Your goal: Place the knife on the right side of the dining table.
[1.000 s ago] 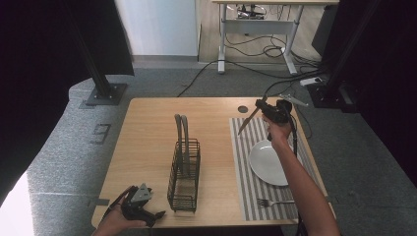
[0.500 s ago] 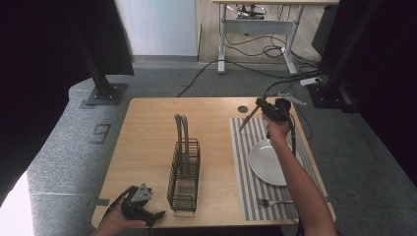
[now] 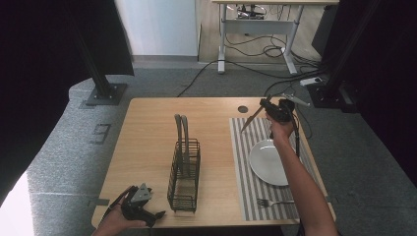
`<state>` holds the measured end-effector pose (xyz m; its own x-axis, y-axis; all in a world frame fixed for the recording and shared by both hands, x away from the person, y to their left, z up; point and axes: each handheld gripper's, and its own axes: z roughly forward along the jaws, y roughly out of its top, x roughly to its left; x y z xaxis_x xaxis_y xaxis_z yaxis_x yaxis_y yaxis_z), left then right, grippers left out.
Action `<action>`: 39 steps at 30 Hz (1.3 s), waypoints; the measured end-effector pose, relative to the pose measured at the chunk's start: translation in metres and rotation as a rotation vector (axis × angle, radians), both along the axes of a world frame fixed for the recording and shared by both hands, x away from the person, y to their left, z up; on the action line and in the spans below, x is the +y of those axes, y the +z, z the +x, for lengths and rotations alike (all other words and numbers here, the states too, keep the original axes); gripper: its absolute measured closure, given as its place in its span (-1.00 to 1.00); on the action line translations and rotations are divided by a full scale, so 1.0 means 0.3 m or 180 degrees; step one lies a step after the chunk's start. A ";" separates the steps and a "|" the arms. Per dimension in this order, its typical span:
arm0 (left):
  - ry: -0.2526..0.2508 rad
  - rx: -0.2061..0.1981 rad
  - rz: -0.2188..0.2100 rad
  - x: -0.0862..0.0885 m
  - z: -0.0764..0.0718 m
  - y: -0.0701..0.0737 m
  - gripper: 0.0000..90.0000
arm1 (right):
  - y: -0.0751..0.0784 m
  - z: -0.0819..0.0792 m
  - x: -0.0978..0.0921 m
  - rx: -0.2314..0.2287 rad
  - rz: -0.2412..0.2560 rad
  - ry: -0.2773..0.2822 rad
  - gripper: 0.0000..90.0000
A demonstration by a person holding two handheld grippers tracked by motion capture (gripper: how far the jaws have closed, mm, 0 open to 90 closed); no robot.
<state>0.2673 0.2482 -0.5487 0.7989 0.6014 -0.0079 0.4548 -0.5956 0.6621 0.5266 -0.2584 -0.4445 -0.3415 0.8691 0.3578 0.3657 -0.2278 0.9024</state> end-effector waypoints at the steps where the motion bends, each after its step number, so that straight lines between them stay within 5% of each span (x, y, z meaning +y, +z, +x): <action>1: -0.0001 0.0000 0.0000 0.000 0.000 0.000 -1.00 | -0.001 -0.002 -0.001 -0.0014 -0.0032 -0.0011 0.82; 25: -0.0003 0.0001 -0.0001 0.000 0.001 0.000 -1.00 | -0.044 -0.016 -0.089 0.0098 -0.0396 -0.0206 0.65; 39: -0.0002 0.0002 -0.0002 0.000 0.001 0.000 -1.00 | -0.082 -0.015 -0.133 0.0175 -0.0321 -0.0283 0.58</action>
<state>0.2676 0.2482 -0.5488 0.7993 0.6009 -0.0087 0.4548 -0.5954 0.6623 0.5220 -0.2983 -0.4691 -0.2438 0.9276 0.2831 0.3977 -0.1706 0.9015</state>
